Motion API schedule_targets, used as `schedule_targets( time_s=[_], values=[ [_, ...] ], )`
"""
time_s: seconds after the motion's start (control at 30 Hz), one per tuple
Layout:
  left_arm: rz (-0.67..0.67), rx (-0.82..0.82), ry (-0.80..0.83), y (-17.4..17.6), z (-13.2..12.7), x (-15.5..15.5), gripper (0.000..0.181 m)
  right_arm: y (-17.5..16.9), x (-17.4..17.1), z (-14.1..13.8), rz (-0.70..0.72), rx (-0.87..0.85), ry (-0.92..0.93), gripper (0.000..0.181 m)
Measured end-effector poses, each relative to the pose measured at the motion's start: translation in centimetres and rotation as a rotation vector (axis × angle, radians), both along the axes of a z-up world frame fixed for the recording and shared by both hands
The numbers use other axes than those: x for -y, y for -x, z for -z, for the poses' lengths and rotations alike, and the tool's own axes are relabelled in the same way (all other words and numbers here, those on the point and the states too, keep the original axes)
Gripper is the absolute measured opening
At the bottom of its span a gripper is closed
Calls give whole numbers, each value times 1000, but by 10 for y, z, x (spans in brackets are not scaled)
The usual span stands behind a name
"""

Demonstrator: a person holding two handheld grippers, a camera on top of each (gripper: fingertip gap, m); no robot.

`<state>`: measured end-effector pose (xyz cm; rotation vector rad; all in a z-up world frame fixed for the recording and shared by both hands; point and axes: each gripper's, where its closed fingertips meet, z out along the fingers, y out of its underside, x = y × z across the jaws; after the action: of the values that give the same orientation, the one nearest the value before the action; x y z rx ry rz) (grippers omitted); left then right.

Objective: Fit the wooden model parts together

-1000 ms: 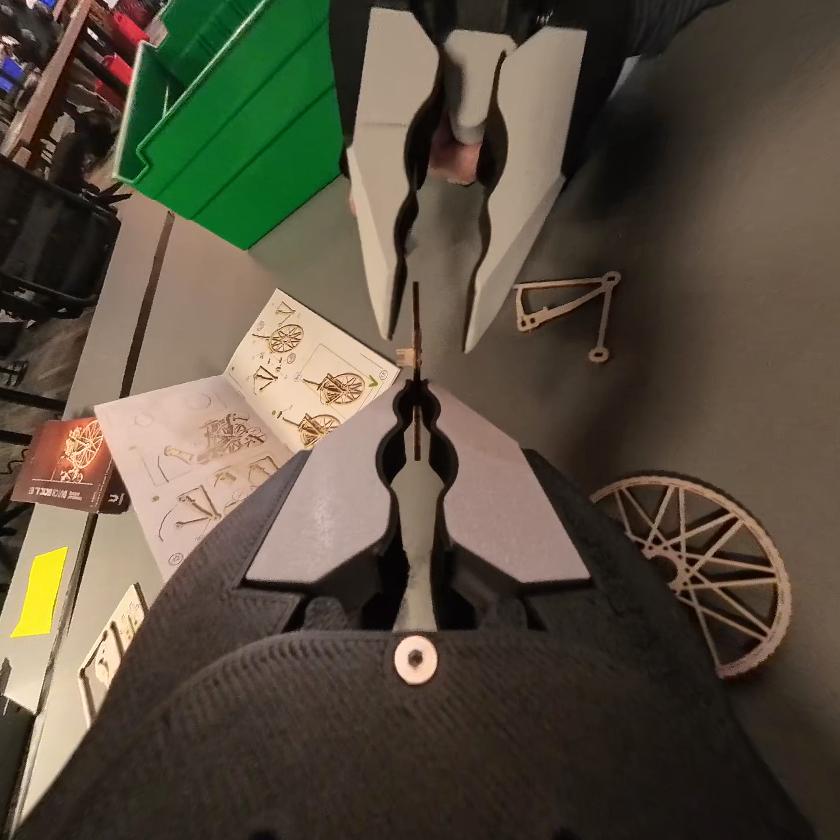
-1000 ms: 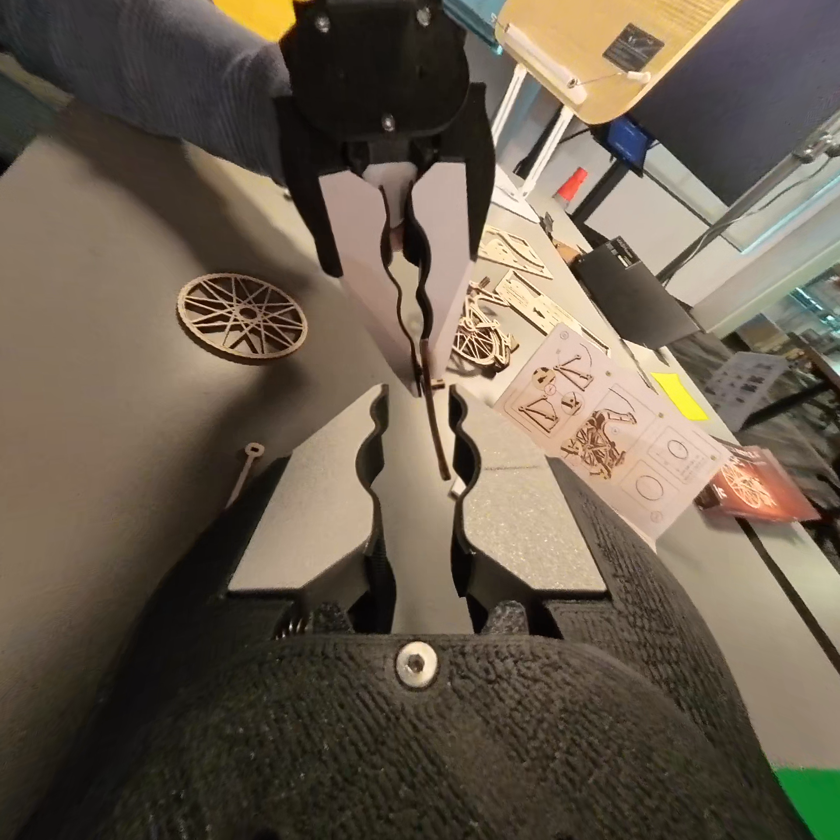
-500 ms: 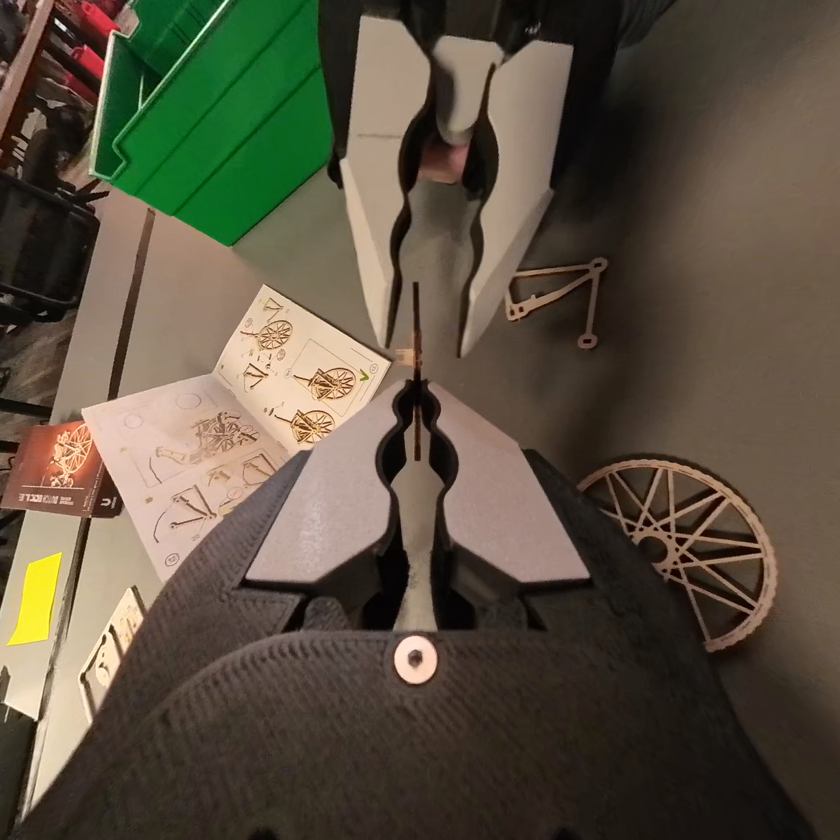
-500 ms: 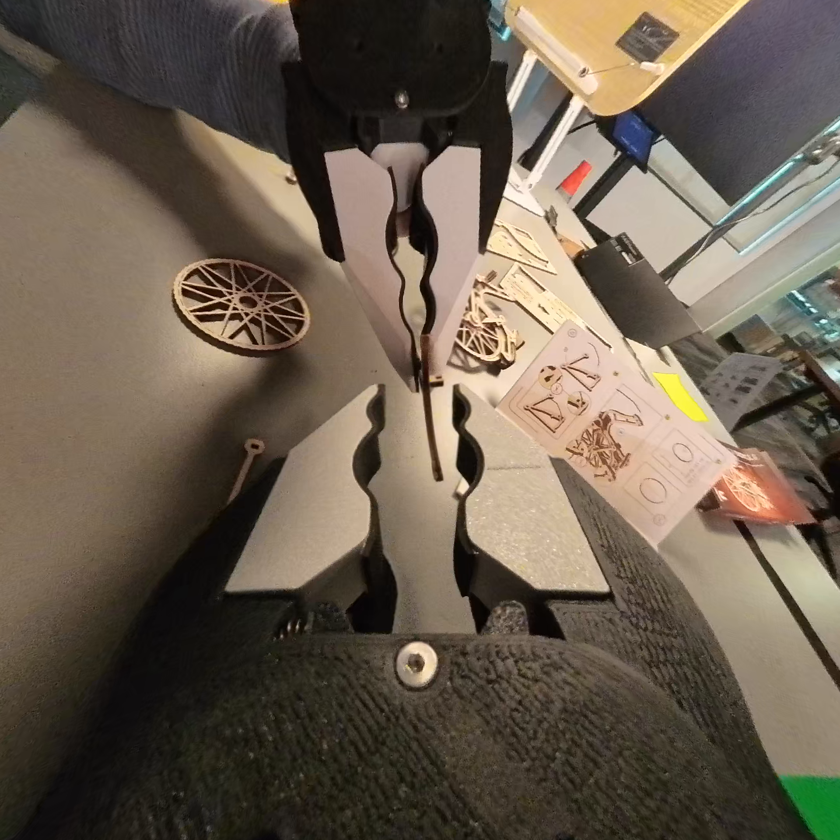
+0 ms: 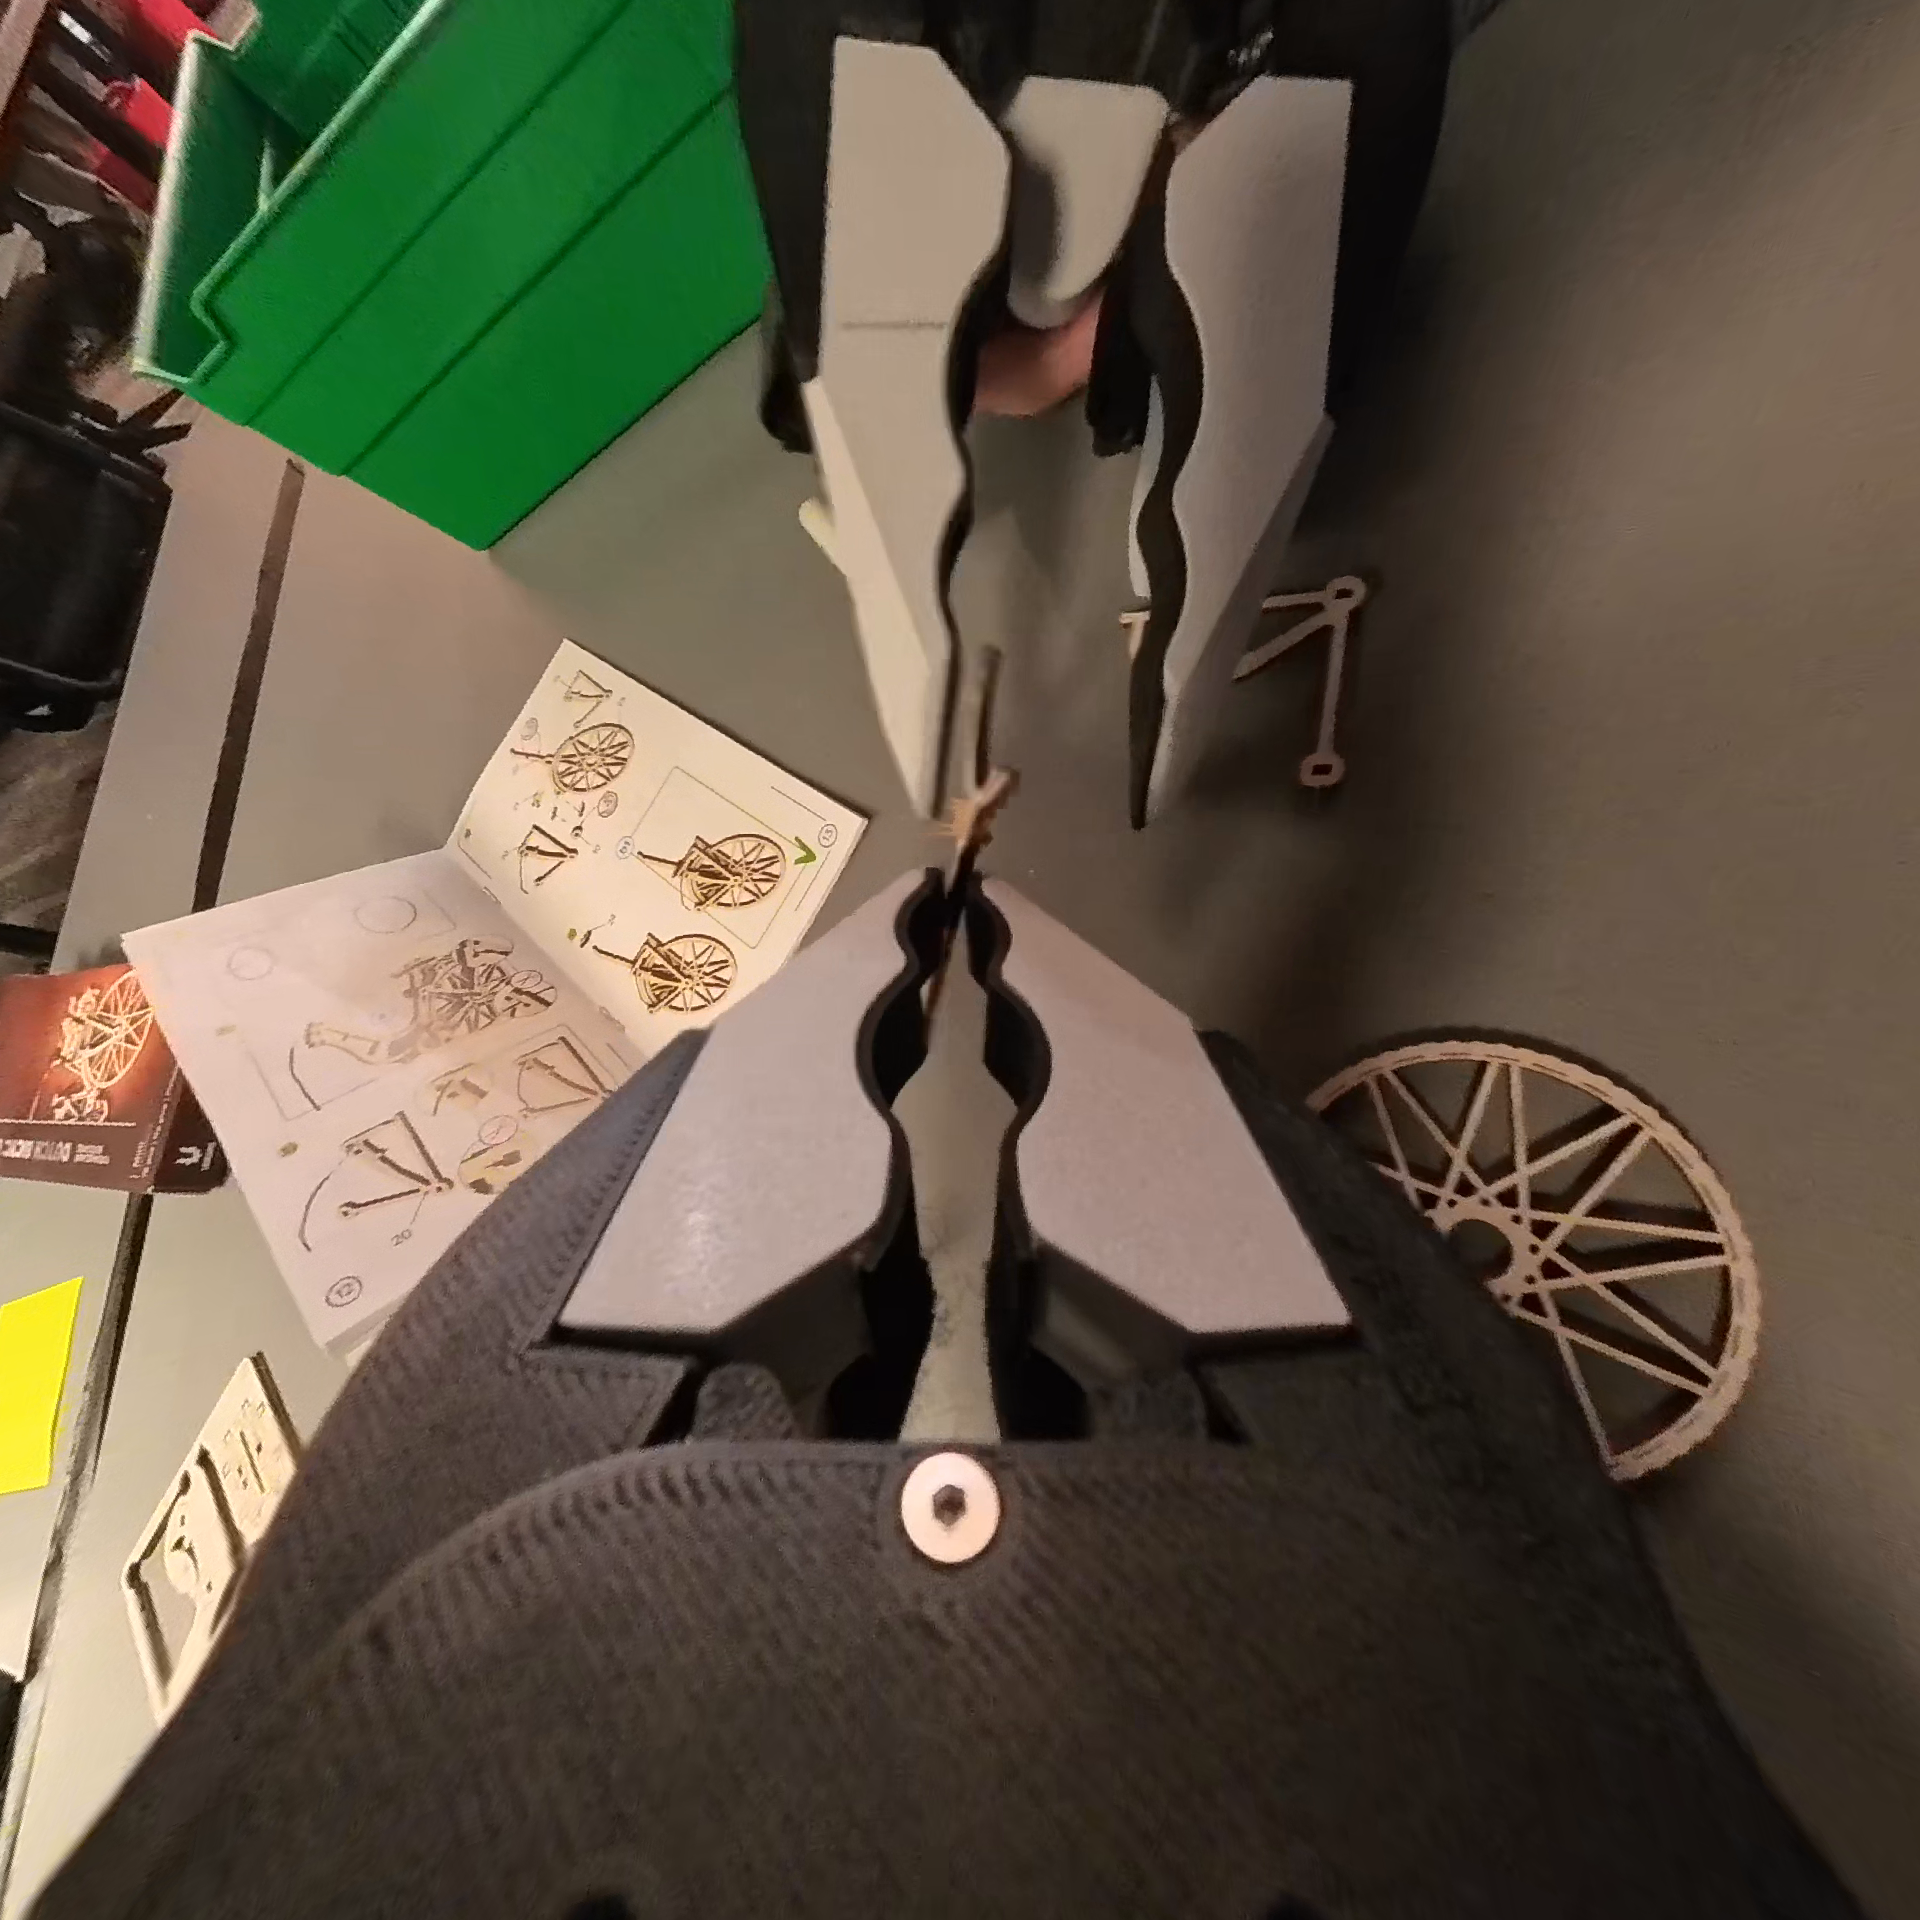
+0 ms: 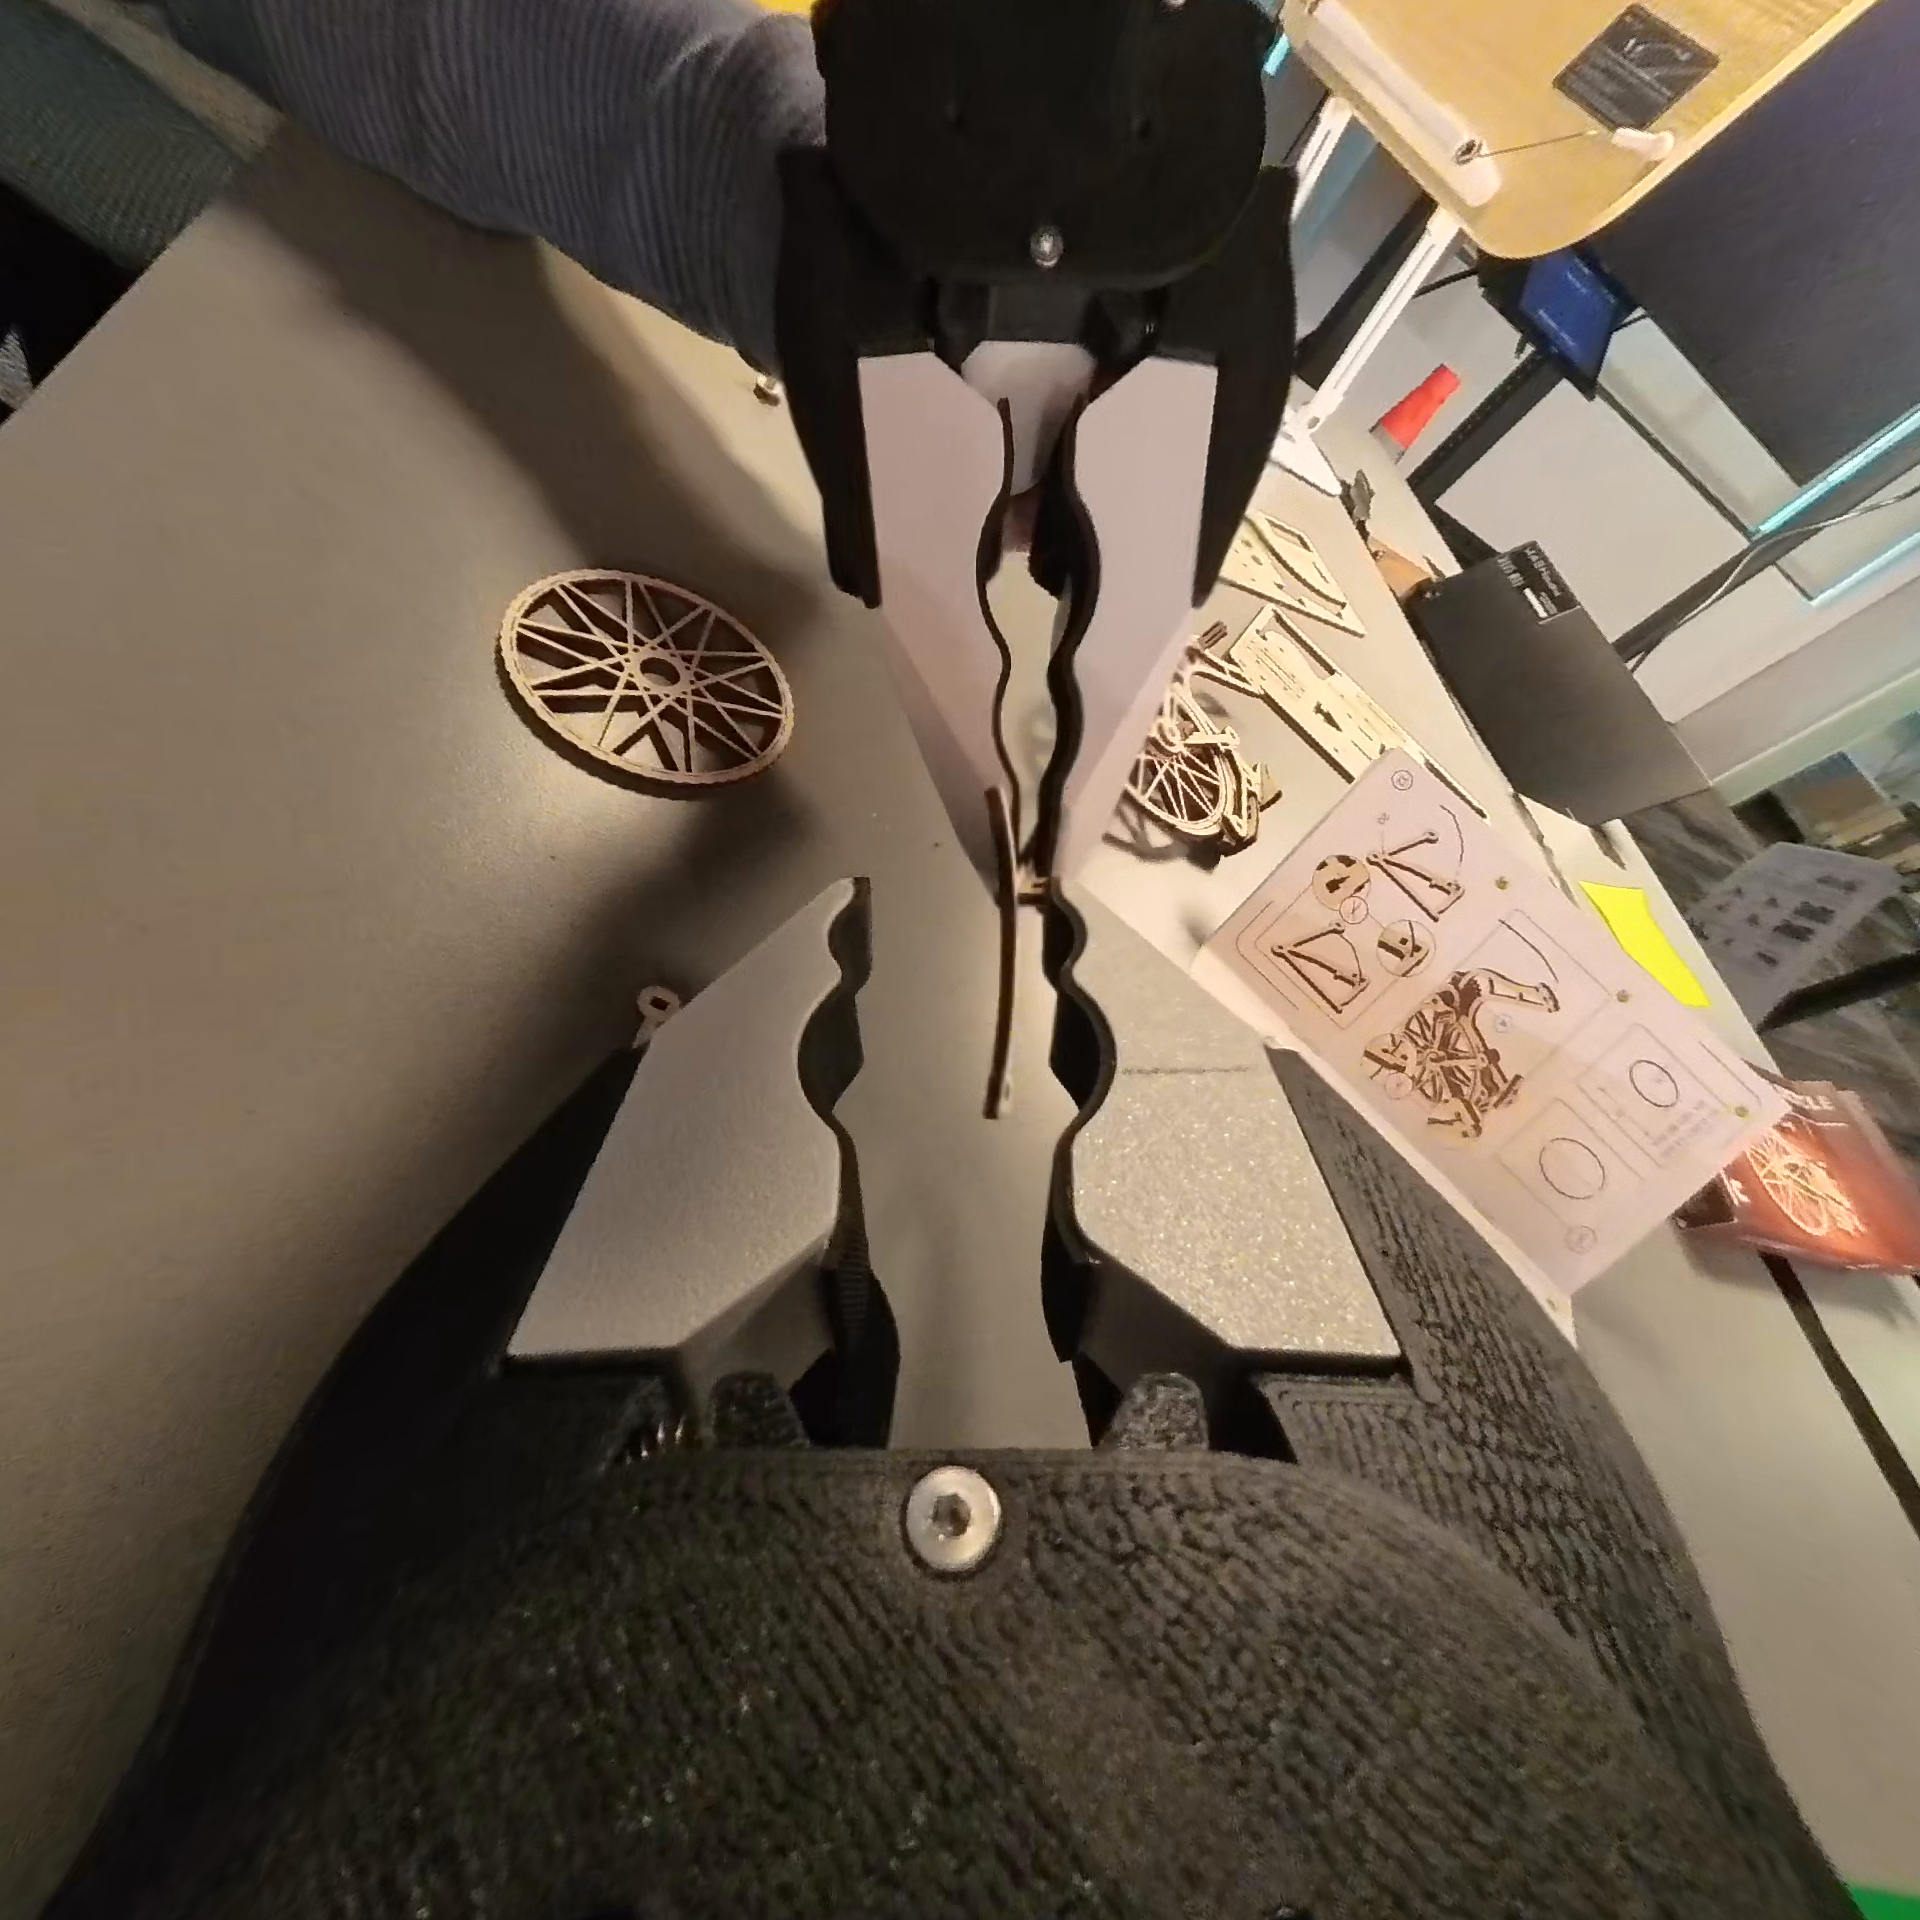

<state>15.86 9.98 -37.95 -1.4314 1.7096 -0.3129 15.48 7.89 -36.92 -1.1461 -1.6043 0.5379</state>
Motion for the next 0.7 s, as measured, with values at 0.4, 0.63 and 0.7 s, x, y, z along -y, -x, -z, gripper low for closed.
schedule_targets(
  time_s=[0.4,0.63,0.7],
  values=[
    [-25,5,79,-1,6,-1,1,1,-10,2,66,15,-28,25],
    [-47,-2,132,-1,11,-1,1,0,-15,5,96,36,-39,17],
    [-42,7,139,-3,10,0,1,-1,-16,3,100,23,-20,10]
  ],
)
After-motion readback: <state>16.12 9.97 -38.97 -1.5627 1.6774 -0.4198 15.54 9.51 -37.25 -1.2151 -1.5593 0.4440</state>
